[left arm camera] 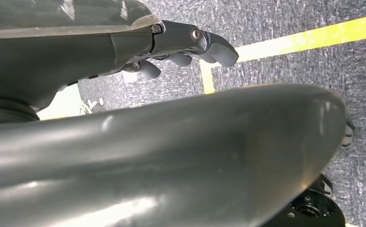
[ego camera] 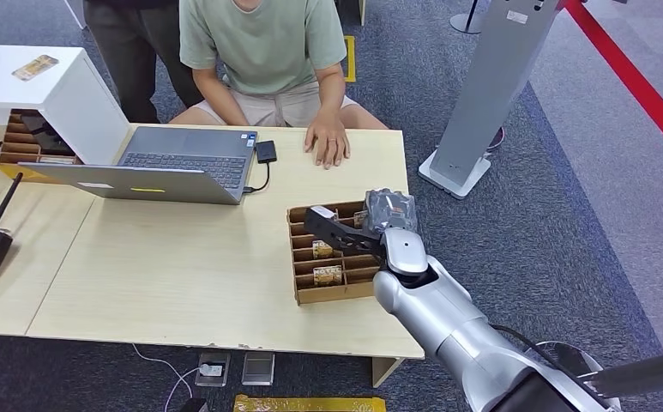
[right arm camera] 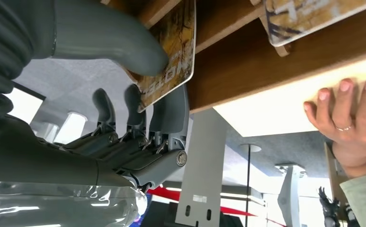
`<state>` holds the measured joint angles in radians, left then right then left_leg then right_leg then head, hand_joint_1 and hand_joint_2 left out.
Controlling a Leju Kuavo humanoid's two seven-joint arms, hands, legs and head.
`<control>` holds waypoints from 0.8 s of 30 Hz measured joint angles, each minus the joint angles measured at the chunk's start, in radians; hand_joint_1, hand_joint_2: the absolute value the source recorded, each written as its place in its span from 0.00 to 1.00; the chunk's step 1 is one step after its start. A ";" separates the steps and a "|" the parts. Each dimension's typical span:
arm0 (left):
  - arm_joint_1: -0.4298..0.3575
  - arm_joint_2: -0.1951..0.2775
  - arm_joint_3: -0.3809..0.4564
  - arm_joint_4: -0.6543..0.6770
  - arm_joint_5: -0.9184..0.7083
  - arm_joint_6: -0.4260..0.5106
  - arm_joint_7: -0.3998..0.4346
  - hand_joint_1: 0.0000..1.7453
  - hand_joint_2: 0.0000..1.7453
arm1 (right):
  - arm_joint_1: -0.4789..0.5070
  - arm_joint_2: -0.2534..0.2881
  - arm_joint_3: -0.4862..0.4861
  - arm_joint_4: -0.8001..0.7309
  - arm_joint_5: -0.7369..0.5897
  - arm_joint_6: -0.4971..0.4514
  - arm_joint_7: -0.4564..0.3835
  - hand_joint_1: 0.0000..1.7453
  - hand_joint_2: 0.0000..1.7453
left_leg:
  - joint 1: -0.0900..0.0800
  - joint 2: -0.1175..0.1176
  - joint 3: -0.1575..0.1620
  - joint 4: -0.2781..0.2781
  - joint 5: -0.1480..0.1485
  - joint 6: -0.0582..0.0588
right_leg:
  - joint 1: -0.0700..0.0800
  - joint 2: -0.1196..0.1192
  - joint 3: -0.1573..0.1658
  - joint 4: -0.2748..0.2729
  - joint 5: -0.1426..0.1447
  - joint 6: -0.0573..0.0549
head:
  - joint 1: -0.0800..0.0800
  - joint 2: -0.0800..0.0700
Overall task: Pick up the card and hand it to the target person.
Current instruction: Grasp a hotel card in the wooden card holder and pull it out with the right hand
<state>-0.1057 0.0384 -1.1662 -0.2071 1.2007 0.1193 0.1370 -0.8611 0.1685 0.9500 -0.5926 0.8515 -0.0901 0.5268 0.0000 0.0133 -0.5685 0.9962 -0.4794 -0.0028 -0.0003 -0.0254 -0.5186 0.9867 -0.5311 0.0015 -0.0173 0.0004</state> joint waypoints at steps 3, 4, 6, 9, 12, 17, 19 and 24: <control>0.000 0.000 0.000 0.000 0.000 0.003 0.003 0.00 0.00 | -0.002 0.002 0.003 0.005 -0.006 -0.015 -0.014 0.98 1.00 | 0.000 0.000 0.000 0.000 0.000 0.000 | 0.000 0.000 0.000 0.000 0.000 0.000 | 0.000 0.000; 0.000 0.000 0.000 0.000 0.001 0.004 0.004 0.00 0.00 | -0.003 0.002 0.004 0.006 -0.009 -0.019 -0.018 1.00 1.00 | 0.000 0.000 0.000 0.000 0.000 0.000 | 0.000 0.000 0.000 0.000 0.000 0.000 | 0.000 0.000; 0.000 0.000 0.000 0.000 0.001 0.005 0.005 0.00 0.00 | -0.005 0.004 0.007 0.010 -0.012 -0.026 -0.023 1.00 1.00 | 0.000 0.000 0.000 0.000 0.000 0.000 | 0.000 0.000 0.000 0.000 0.000 0.000 | 0.000 0.000; 0.000 0.000 0.000 0.000 0.001 0.007 0.006 0.00 0.00 | -0.006 0.005 0.011 0.013 -0.015 -0.031 -0.026 0.97 1.00 | 0.000 0.000 0.000 0.000 0.000 0.000 | 0.000 0.000 0.000 0.000 0.000 0.000 | 0.000 0.000; 0.000 0.000 0.000 0.000 0.001 0.008 0.006 0.00 0.00 | -0.006 0.005 0.012 0.013 -0.017 -0.032 -0.026 0.94 1.00 | 0.000 0.000 0.000 0.000 0.000 0.000 | 0.000 0.000 0.000 0.000 0.000 0.000 | 0.000 0.000; 0.000 0.000 0.000 0.000 -0.009 0.007 0.003 0.00 0.00 | -0.006 0.004 0.013 0.015 -0.020 -0.036 -0.024 0.94 1.00 | 0.000 0.000 0.000 0.000 0.000 0.000 | 0.000 0.000 0.000 0.000 0.000 0.000 | 0.000 0.000; 0.000 0.000 0.000 0.000 -0.011 0.008 0.001 0.00 0.00 | -0.006 0.004 0.014 0.016 -0.019 -0.038 -0.025 0.94 1.00 | 0.000 0.000 0.000 0.000 0.000 0.000 | 0.000 0.000 0.000 0.000 0.000 0.000 | 0.000 0.000; 0.000 0.000 0.000 0.000 0.001 0.009 0.000 0.00 0.00 | -0.006 0.000 0.014 0.013 -0.016 -0.048 -0.041 0.94 1.00 | 0.000 0.000 0.000 0.000 0.000 0.000 | 0.000 0.000 0.000 0.000 0.000 0.000 | 0.000 0.000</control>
<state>-0.1055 0.0388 -1.1662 -0.2071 1.2013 0.1281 0.1369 -0.8667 0.1689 0.9642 -0.5798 0.8353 -0.1382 0.4862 0.0000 0.0133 -0.5684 0.9962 -0.4793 -0.0028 -0.0003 -0.0254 -0.5186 0.9868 -0.5311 0.0015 -0.0172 0.0005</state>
